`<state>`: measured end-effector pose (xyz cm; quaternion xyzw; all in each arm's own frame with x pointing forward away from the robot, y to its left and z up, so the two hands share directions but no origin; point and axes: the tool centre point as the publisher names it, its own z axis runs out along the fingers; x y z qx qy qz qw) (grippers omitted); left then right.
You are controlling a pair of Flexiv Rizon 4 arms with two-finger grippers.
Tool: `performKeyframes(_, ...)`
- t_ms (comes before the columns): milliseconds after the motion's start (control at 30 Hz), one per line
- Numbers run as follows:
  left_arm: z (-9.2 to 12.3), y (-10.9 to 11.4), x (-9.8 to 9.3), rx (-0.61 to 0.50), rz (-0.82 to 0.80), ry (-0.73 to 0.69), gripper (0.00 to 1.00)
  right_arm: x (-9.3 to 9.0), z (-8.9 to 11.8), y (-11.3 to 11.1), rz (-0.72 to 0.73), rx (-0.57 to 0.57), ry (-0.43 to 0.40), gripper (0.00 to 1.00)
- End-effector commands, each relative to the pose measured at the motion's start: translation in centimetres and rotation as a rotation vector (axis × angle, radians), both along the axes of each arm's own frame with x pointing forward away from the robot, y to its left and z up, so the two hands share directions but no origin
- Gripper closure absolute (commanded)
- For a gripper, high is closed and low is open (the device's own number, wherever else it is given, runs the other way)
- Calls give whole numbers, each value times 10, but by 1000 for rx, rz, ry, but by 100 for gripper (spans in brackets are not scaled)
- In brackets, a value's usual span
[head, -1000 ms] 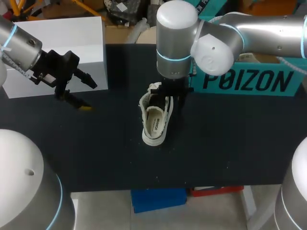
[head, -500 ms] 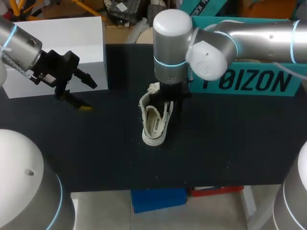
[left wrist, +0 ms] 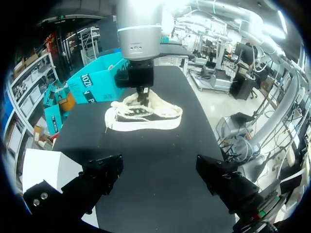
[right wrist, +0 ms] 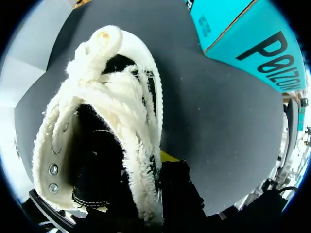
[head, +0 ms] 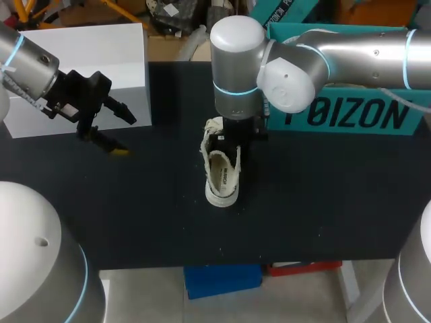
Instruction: Take the shoe out of the shoebox, open the shoe tongue, remove and reinsert the insole, then place the shoe into the shoebox
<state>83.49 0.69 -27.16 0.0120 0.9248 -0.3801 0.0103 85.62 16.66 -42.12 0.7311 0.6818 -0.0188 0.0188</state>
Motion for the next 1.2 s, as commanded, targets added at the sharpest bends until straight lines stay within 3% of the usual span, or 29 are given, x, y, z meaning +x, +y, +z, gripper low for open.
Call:
performKeyframes(33,0,0,-1,2,2,-3,0,-4,20,1,-1,-15,11,100)
performKeyframes(267,0,0,-1,2,2,-3,0,-14,76,-4,0,-38,13,100)
performKeyframes(333,0,0,-1,2,2,-3,0,-17,97,-4,36,-34,56,100)
performKeyframes(433,0,0,-1,2,2,-3,0,-20,137,-6,124,-40,39,100)
performKeyframes(533,0,0,-1,2,2,-3,0,-21,184,-5,308,-88,-20,100)
performKeyframes(567,0,0,-1,2,2,-3,0,-19,201,-4,411,-140,-63,100)
performKeyframes(633,0,0,-1,2,2,-3,0,-18,233,-3,625,-247,-48,100)
performKeyframes(767,0,0,-1,2,2,-3,0,-14,288,-11,1073,-336,-104,100)
performKeyframes(800,0,0,-1,2,2,-3,0,-13,293,-11,1134,-344,-95,100)
performKeyframes(867,0,0,-1,2,2,-3,0,-9,312,-12,1430,-362,-129,100)
performKeyframes(900,0,0,-1,2,2,-3,0,-7,315,-12,1497,-335,-127,100)
performKeyframes(933,0,0,-1,2,2,-3,0,-6,319,-11,1539,-275,-133,100)
performKeyframes(1067,0,0,-1,2,2,-3,0,-6,319,-11,1656,-286,-143,100)
performKeyframes(1200,0,0,-1,2,2,-3,0,-6,319,-11,1656,-286,-143,100)
